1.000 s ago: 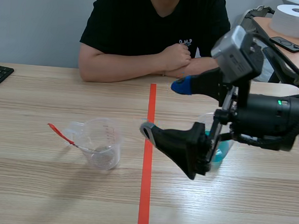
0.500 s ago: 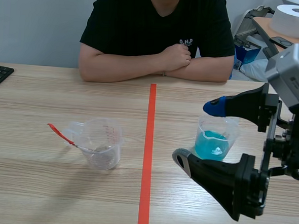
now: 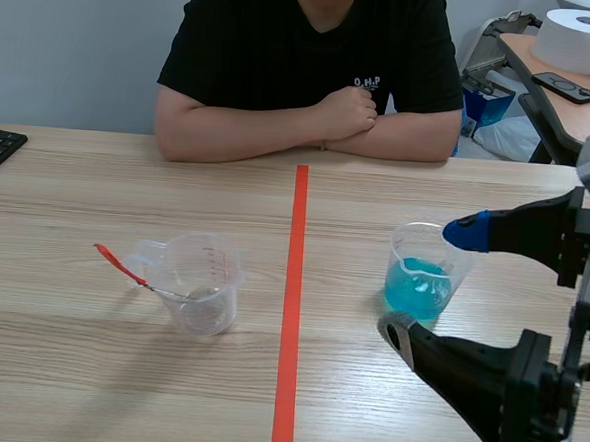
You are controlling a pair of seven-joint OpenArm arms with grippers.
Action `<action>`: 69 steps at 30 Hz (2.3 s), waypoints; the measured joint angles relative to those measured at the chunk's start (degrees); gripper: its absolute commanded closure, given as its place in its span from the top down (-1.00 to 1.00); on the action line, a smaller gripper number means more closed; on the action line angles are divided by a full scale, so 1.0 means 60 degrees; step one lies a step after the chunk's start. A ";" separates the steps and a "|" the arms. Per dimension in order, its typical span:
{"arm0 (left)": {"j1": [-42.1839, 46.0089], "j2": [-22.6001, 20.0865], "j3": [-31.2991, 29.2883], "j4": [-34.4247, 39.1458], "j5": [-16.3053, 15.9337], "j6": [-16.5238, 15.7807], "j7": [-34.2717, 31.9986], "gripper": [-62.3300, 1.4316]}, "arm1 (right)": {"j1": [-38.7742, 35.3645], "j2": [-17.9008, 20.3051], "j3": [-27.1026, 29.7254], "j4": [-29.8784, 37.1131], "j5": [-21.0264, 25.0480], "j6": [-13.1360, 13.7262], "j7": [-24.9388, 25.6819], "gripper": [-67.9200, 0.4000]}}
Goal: Do the redox reaction experiment.
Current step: 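Return to the home posture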
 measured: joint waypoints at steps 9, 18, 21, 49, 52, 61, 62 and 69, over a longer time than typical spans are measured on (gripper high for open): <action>-0.0015 0.0000 0.1060 0.1286 -0.0474 0.0153 0.2761 1.00 | -0.0029 0.0000 0.0492 0.0000 -0.0175 -0.0076 0.0004 1.00; -0.0168 0.0000 0.1144 0.2222 -0.1759 0.0178 0.3402 1.00 | -0.0004 0.0000 0.0958 0.0000 0.0098 -0.0076 0.0069 1.00; -0.0168 -0.0011 0.1169 0.2656 -0.1759 0.0178 0.3424 1.00 | -0.0004 0.0000 0.1009 0.0000 0.0149 -0.0073 0.0069 1.00; -0.0659 -0.2087 0.1610 0.4222 -0.2444 0.0608 0.5045 1.00 | -0.0004 0.0000 0.1078 0.0000 0.0142 -0.0073 0.0066 1.00; -0.0710 -0.2313 0.1610 0.4222 -0.2444 0.0616 0.5045 1.00 | -0.0004 0.0000 0.1078 0.0000 0.0142 -0.0073 0.0066 1.00; -0.0732 -0.2524 0.1610 0.4222 -0.2444 0.0616 0.5042 1.00 | -0.0007 0.0000 0.1078 0.0000 0.0142 -0.0076 0.0066 1.00; -0.0732 -0.2546 0.1610 0.4222 -0.2444 0.0612 0.5042 1.00 | -0.0007 0.0000 0.1078 0.0000 0.0142 -0.0073 0.0066 1.00; -0.0732 -0.2568 0.1610 0.4222 -0.2444 0.0612 0.5042 1.00 | -0.0004 0.0000 0.1078 0.0000 0.0102 -0.0073 0.0066 1.00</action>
